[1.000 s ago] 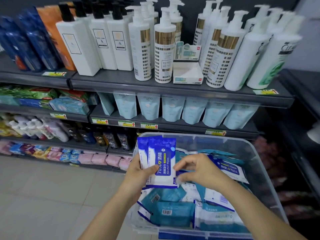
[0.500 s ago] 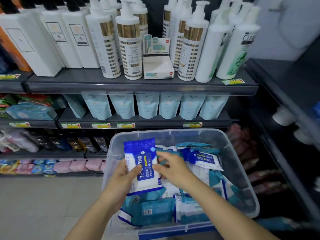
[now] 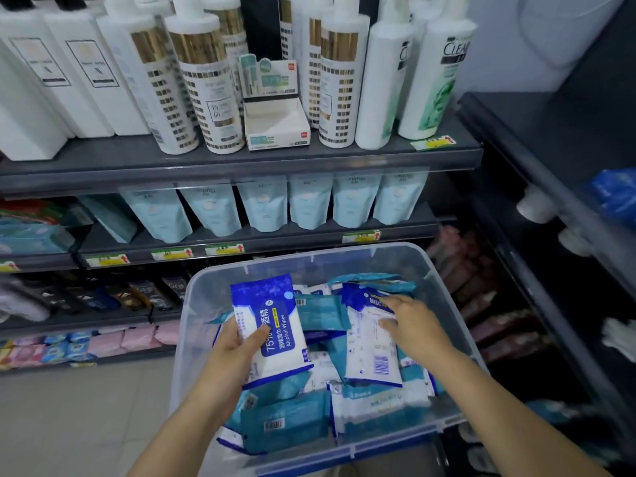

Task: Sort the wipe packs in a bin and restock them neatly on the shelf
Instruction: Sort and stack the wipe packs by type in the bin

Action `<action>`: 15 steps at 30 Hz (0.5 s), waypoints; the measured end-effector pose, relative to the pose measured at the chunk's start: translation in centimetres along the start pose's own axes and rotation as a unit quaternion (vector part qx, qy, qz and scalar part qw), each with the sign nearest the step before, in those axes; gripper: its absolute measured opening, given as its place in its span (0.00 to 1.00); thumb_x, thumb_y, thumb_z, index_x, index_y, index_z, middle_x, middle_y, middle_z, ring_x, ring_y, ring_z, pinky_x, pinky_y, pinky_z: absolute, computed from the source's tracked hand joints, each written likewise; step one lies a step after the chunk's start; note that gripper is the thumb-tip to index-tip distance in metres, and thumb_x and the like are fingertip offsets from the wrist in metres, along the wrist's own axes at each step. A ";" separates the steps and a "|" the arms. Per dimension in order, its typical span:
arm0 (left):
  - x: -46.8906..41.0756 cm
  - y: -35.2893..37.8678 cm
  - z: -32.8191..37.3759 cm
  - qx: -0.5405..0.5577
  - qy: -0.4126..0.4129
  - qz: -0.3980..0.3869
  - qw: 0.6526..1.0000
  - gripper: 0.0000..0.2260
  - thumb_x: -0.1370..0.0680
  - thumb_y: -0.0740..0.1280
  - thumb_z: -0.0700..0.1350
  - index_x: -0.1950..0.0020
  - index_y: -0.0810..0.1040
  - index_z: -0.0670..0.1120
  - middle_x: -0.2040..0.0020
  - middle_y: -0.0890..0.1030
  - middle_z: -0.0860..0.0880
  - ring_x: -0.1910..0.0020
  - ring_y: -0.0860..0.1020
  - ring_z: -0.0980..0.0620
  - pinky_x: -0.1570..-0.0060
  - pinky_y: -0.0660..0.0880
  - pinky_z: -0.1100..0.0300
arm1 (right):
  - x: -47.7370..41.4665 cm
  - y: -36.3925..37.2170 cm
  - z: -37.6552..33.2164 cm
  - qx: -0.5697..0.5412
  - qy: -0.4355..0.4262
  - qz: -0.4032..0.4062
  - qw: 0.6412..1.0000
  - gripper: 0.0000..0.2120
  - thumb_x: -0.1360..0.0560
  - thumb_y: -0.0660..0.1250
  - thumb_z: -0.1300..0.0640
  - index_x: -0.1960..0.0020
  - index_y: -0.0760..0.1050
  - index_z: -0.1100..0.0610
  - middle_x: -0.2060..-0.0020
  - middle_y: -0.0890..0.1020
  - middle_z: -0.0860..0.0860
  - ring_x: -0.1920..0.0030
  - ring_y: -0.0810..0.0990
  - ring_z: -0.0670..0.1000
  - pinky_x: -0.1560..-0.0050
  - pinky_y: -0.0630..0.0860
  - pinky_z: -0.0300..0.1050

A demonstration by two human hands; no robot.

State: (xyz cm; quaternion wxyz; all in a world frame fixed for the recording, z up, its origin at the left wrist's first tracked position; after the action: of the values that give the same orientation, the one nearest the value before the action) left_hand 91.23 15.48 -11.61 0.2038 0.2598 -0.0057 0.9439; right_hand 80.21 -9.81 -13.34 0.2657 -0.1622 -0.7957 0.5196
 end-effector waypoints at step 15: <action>0.8 -2.9 1.5 0.041 0.110 0.054 0.992 0.09 0.21 0.63 0.39 0.44 0.71 0.51 0.44 0.82 0.45 0.49 0.82 0.45 0.48 0.78 0.45 | 2.7 -3.1 -11.9 -0.166 -0.134 0.081 0.974 0.15 0.20 0.57 0.58 0.64 0.68 0.61 0.71 0.71 0.51 0.69 0.66 0.50 0.65 0.60 0.46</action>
State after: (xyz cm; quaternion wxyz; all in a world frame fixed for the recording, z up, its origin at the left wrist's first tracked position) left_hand 92.45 18.24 -10.18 0.1407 0.1622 0.0414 0.9758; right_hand 85.12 -0.84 -6.08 0.0833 -0.1970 -0.8834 0.4170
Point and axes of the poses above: each hand's wrist, its own x-axis away from the middle knuckle, its own y-axis out of the palm, z = x × y, the point moved 3 cm from there along -x, towards the middle knuckle
